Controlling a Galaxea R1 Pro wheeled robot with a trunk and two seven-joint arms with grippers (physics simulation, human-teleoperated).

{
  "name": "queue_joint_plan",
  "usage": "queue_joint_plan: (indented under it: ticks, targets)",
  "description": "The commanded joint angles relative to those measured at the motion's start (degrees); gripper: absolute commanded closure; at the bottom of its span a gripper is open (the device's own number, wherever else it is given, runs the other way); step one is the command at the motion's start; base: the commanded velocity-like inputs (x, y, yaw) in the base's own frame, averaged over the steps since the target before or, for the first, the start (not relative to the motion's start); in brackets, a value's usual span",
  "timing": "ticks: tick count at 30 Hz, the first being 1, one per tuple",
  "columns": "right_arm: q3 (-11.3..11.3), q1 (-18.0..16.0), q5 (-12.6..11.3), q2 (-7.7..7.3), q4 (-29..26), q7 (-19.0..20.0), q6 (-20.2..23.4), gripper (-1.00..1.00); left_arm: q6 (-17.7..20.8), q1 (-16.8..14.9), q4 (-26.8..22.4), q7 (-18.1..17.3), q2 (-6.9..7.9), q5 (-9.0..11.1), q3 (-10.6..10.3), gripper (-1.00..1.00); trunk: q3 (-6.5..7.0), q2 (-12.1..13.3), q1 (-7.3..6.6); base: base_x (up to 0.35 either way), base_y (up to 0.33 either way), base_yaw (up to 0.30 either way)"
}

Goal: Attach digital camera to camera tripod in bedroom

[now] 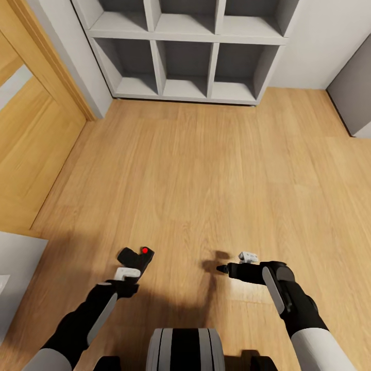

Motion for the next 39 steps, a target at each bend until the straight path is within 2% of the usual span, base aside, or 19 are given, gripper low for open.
queue_joint_plan:
  ticks: [1, 3, 9, 12, 21, 30, 38, 39]
  targets:
    - [-0.1, 0.0, -0.2, 0.27, 0.0, 0.0, 0.3, -1.0, -0.1, 0.0, -0.4, 0.4, -0.03, 0.3, -0.6, -1.0, -0.03, 0.0, -0.01, 0.0, 0.0, 0.0]
    - [-0.1, 0.0, -0.1, 0.45, 0.1, -0.1, 0.3, -1.0, -0.6, 0.0, -0.7, 0.4, -0.09, 0.2, -1.2, -1.0, -0.03, 0.0, -0.01, 0.0, 0.0, 0.0]
    - [0.0, 0.0, 0.1, 0.32, 0.2, -0.1, 0.3, -1.0, 1.3, 0.1, -1.1, 0.3, -0.2, 1.5, 0.7, -1.0, -0.03, 0.0, -0.01, 0.0, 0.0, 0.0]
    - [0.0, 0.0, 0.2, 0.3, 0.2, -0.1, 0.3, -1.0, 2.1, 0.1, -1.1, 0.3, -0.2, 1.6, 1.7, -1.0, -0.03, 0.0, -0.01, -0.029, 0.0, 0.0]
    - [0.0, 0.0, 0.2, 0.29, 0.2, -0.2, 0.3, -1.0, 2.2, 0.1, -1.3, 0.4, -0.21, 1.6, 1.8, -1.0, -0.03, 0.0, -0.01, -0.213, 0.0, 0.0]
    - [0.0, 0.0, 0.2, 0.29, 0.2, -0.2, 0.3, -1.0, 2.1, 0.1, -1.3, 0.4, -0.21, 1.6, 1.8, -1.0, -0.03, 0.0, -0.01, -0.05, 0.0, 0.0]
    - [0.0, 0.0, 0.2, 0.29, 0.2, -0.4, 0.0, -1.0, 0.5, 0.1, -0.6, -0.3, 0.17, -0.6, 1.7, -1.0, -0.03, 0.0, -0.01, -0.001, 0.0, 0.0]
    - [0.0, 0.0, 0.2, 0.29, 0.2, -0.5, 0.0, -1.0, -4.4, 0.1, -0.4, -0.4, 0.25, -2.7, 1.6, -1.0, -0.03, 0.0, -0.01, 0.0, 0.0, 0.0]
